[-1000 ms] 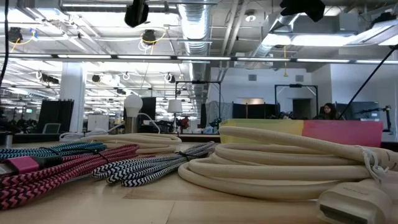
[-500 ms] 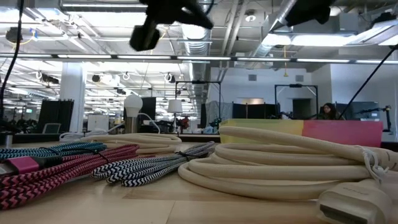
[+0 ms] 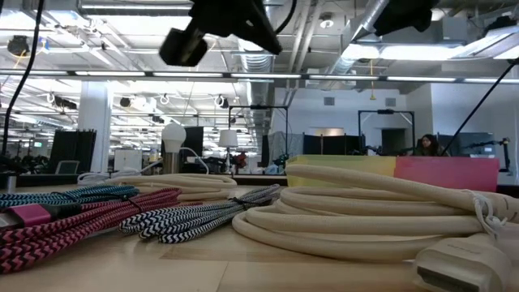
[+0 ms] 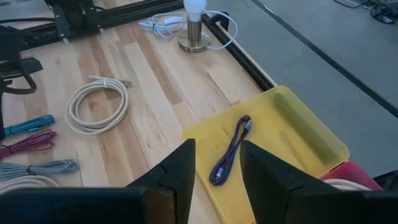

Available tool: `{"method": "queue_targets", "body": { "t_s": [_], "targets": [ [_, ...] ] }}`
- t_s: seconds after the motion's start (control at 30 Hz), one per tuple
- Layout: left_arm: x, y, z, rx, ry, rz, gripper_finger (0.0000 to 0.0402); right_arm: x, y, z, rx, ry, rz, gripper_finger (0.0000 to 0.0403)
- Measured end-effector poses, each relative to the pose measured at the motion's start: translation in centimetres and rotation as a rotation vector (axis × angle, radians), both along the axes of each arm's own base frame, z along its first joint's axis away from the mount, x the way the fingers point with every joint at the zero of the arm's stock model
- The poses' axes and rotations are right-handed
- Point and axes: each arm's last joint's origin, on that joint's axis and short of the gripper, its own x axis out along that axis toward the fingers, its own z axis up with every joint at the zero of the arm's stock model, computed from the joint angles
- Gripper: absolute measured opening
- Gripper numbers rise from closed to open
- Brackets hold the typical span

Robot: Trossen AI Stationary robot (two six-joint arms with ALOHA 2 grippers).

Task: Pick & Place USB Port
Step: Put the white charger cable into the yellow bin

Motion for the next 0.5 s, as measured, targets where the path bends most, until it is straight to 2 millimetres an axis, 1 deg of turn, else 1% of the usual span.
{"method": "queue_targets", "body": {
  "t_s": [0.13, 0.5],
  "targets": [
    [-0.1, -0.5, -0.4, -0.032, 0.015, 0.024, 0.0003, 0.0, 0.0, 0.0, 0.009, -0.005, -0.008, 0.0118],
    [0.9, -1.2, -3.9, -0.069, 0.137, -0.009, 0.0004, 0.0, 0.0, 0.0, 0.011, -0.007, -0.009, 0.0118]
  ]
}}
